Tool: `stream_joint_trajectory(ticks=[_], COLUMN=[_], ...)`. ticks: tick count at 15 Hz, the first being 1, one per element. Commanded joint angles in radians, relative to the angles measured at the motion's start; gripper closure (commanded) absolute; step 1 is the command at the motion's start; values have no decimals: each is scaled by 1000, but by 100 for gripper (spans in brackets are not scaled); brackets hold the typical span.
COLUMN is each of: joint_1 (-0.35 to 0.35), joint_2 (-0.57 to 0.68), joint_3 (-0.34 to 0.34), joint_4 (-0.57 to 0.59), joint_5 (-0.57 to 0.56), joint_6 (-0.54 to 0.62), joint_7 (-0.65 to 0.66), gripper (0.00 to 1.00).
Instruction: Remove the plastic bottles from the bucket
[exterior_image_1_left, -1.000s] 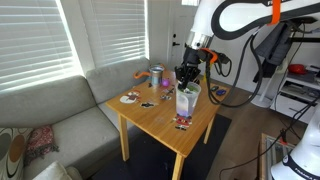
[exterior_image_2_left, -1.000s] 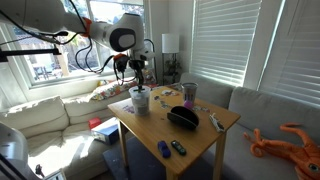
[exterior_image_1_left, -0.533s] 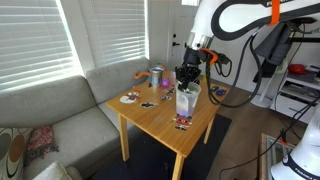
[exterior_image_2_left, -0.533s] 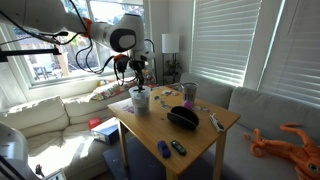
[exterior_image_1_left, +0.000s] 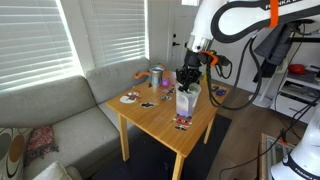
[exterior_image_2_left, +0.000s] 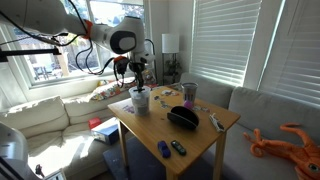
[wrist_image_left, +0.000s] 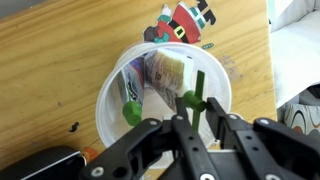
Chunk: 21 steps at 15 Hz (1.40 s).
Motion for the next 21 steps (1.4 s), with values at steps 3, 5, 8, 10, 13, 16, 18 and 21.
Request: stream_joint_trajectory(ticks=[3,5,8,10,13,16,18,21], joint_1=[13,12,11,10,7,5,6,6], joint_2=[-4,-1,3,7,9,10,11,16], joint_3=[-15,-15,-16,-17,-18,-21,-22,-25], joint_4=[-10,-10,-9,-8,-4,1,-2,0], joint_5=[24,19,18,16,8,1,1,2], joint_6=[4,1,-2,-6,-20,-32,-29,-31], joint_7=[-25,-26,-28,-27,-18,-14,-17,-18], gripper=[73,67,65,67,77,77,53,38])
